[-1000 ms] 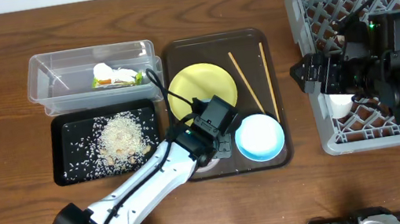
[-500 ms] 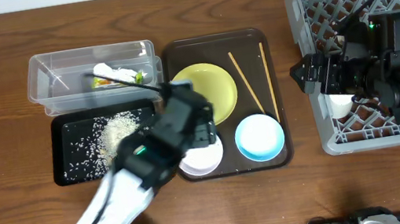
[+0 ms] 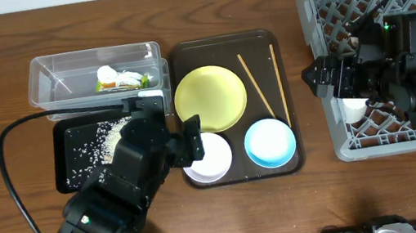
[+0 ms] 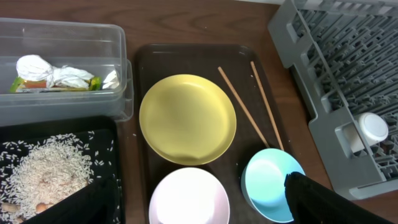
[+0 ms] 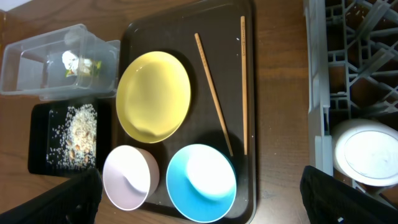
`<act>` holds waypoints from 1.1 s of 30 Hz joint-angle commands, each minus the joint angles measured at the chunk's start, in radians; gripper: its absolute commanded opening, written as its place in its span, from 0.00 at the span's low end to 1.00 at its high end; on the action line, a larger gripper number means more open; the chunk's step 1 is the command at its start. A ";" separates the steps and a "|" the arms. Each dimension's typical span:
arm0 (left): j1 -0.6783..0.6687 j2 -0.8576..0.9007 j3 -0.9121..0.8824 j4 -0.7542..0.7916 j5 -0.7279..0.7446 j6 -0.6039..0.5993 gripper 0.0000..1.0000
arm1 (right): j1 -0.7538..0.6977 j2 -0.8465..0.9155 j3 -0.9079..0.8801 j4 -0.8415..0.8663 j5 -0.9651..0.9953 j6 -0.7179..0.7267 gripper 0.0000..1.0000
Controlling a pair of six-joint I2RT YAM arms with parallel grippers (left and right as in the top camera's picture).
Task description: Sort waste into correct bins and load items into the dishwasher rack
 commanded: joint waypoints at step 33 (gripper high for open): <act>0.512 -0.633 -0.632 0.505 0.203 0.379 0.89 | 0.010 0.000 0.000 -0.001 0.000 0.010 0.99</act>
